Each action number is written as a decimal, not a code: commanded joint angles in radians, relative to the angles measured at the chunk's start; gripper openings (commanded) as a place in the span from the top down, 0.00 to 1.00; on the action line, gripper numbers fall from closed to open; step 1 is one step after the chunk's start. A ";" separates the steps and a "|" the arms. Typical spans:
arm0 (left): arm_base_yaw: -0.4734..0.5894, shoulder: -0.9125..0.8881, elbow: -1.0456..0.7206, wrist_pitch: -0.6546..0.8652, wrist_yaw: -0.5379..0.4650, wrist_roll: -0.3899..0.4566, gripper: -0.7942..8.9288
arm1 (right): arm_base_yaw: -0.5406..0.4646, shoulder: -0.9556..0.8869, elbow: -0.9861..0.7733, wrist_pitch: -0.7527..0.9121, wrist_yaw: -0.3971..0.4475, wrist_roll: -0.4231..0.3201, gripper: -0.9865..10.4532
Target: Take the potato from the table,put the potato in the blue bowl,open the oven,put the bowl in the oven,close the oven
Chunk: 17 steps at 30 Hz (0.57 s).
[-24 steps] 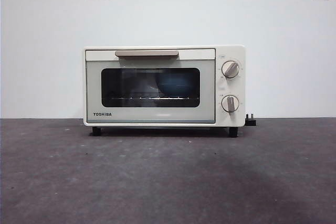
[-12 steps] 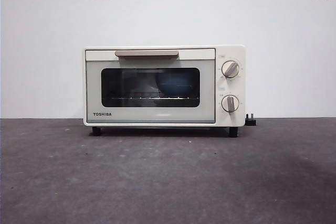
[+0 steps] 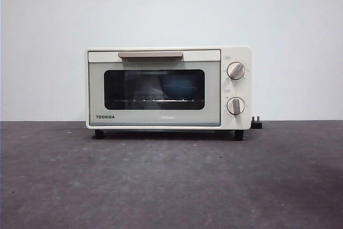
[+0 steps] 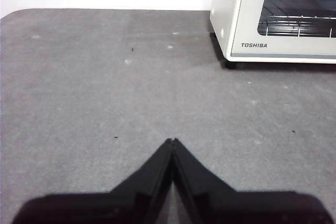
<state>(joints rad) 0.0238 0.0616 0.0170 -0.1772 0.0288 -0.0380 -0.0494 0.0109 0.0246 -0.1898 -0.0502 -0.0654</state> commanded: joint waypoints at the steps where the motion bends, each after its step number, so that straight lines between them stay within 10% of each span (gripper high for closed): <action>1: 0.002 0.000 -0.009 0.011 0.001 -0.005 0.92 | 0.016 -0.003 -0.011 0.004 0.004 -0.025 0.91; 17: 0.002 0.004 -0.009 0.011 0.001 -0.005 0.92 | 0.019 -0.003 -0.011 0.008 0.017 -0.010 0.91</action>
<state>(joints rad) 0.0238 0.0639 0.0170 -0.1772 0.0288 -0.0380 -0.0311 0.0101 0.0246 -0.1890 -0.0368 -0.0757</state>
